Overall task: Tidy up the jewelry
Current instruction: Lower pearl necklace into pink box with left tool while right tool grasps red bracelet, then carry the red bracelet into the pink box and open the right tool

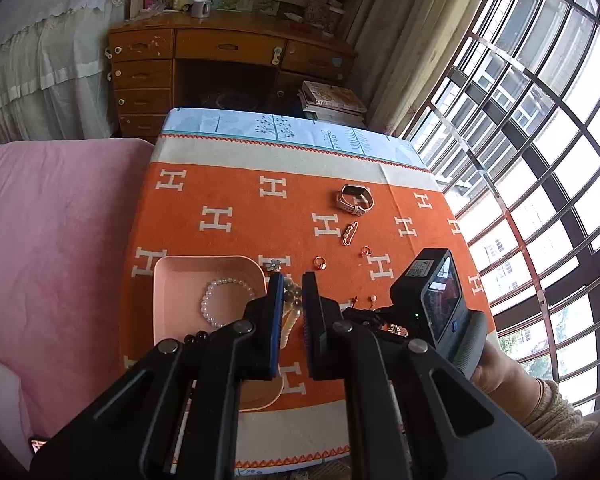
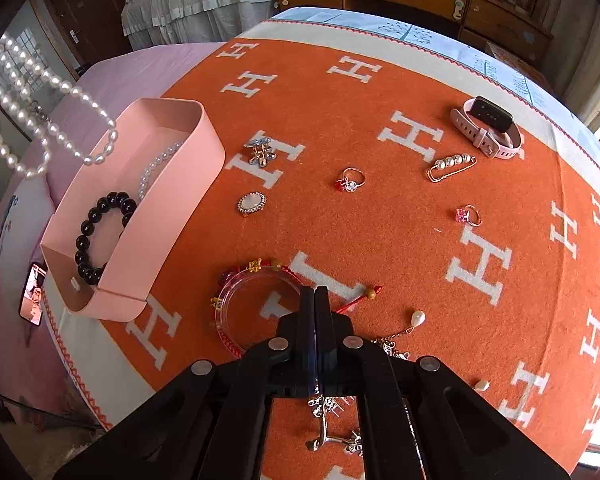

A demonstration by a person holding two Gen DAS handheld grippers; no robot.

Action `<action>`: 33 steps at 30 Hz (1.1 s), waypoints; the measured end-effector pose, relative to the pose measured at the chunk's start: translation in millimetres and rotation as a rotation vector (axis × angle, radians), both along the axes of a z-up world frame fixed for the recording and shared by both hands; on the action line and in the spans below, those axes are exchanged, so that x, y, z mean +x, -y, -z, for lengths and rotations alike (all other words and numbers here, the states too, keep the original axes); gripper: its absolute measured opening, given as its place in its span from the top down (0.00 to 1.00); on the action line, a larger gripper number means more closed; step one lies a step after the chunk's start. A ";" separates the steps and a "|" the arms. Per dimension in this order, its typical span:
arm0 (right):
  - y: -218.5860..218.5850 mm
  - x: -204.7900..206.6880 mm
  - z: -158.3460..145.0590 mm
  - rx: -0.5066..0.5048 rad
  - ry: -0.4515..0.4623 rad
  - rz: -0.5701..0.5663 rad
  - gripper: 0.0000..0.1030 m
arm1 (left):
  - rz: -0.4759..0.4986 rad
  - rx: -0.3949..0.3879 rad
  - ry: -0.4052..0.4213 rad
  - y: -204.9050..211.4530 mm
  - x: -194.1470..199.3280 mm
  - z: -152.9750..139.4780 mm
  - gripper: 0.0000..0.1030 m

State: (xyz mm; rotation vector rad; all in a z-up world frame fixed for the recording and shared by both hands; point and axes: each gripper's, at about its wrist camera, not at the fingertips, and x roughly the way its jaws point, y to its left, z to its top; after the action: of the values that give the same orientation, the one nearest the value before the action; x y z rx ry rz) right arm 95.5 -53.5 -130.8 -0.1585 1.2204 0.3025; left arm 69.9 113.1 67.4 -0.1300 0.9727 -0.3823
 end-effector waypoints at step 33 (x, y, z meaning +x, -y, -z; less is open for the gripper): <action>-53.4 -7.3 -99.5 0.134 0.189 -0.033 0.94 | -0.104 0.022 -0.054 -54.3 -4.5 41.0 0.94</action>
State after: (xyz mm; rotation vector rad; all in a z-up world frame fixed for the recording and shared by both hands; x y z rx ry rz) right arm 88.2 -0.2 -31.3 -0.0886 1.0077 0.3880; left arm 65.4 167.4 26.4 -0.1706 1.0186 -0.2735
